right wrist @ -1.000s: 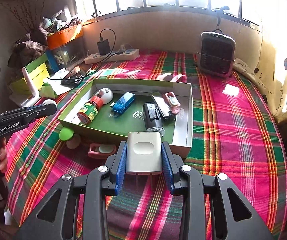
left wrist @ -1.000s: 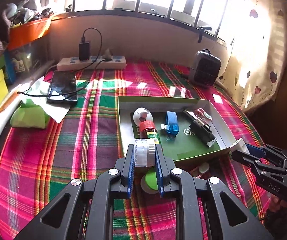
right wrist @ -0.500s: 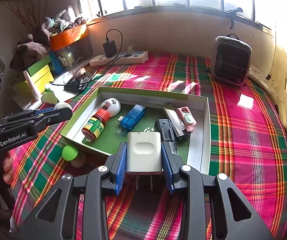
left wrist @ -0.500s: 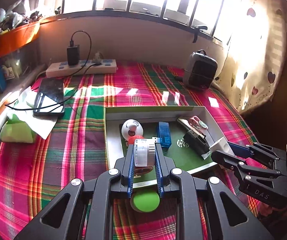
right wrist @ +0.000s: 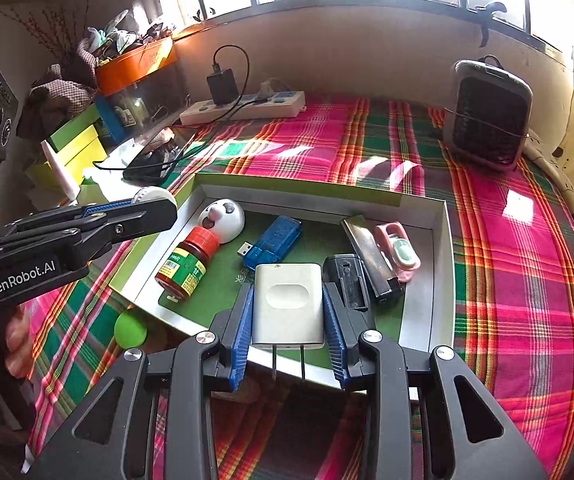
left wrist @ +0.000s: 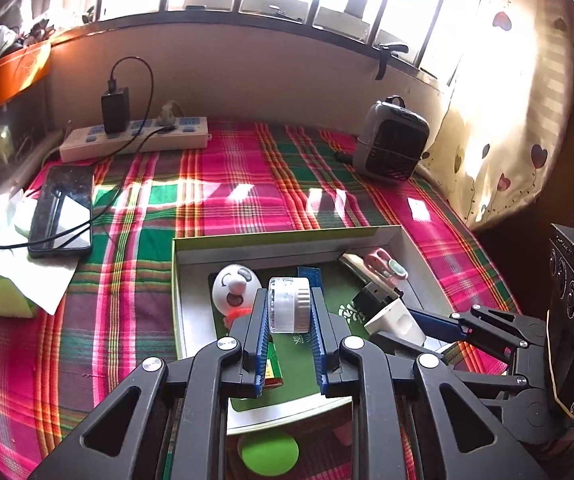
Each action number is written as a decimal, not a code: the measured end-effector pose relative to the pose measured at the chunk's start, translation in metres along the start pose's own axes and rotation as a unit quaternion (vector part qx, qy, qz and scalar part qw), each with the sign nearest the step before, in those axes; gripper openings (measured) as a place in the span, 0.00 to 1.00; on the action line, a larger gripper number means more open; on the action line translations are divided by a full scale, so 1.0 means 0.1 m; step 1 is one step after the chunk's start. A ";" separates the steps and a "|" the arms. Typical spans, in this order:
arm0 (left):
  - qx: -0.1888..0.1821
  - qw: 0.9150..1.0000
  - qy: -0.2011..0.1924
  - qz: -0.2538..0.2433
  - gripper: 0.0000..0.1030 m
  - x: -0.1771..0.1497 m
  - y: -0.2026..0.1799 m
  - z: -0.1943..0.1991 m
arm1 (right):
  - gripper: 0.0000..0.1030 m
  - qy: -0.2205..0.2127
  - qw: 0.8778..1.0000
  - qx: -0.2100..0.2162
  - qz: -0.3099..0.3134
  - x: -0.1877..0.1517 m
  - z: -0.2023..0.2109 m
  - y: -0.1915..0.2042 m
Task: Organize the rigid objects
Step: 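Lower the white cap with the left tool while the right tool lowers the charger into the box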
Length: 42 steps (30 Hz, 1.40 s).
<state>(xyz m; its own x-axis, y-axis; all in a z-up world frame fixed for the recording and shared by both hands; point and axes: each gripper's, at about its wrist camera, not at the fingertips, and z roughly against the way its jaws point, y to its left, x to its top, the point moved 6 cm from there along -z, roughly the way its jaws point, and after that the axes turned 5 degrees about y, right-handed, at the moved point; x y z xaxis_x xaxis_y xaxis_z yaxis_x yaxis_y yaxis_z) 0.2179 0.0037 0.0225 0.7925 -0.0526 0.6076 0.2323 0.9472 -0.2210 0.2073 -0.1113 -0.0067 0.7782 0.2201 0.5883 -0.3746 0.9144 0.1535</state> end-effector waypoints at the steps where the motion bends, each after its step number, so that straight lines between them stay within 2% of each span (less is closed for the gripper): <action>1: 0.000 1.000 0.001 -0.001 0.17 0.02 0.00 -0.02 | 0.34 0.002 1.000 0.002 0.000 0.00 -0.02 0.01; 22: 0.000 0.999 0.041 -0.006 0.18 0.18 -0.01 -0.55 | 0.34 0.031 0.999 0.023 0.006 0.01 -0.35 0.06; 42: 0.008 0.998 0.062 -0.012 0.18 0.16 -0.03 -0.78 | 0.34 0.040 0.999 0.011 0.012 -0.04 -0.41 0.03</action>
<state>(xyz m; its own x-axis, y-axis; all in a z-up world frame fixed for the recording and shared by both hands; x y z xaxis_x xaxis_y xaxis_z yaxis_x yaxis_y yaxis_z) 0.2742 -0.0246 -0.0271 0.8504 -0.1133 0.5138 0.2438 0.9503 -0.1939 0.2240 -0.0956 -0.0409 0.8067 0.2686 0.5264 -0.4036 0.9011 0.1588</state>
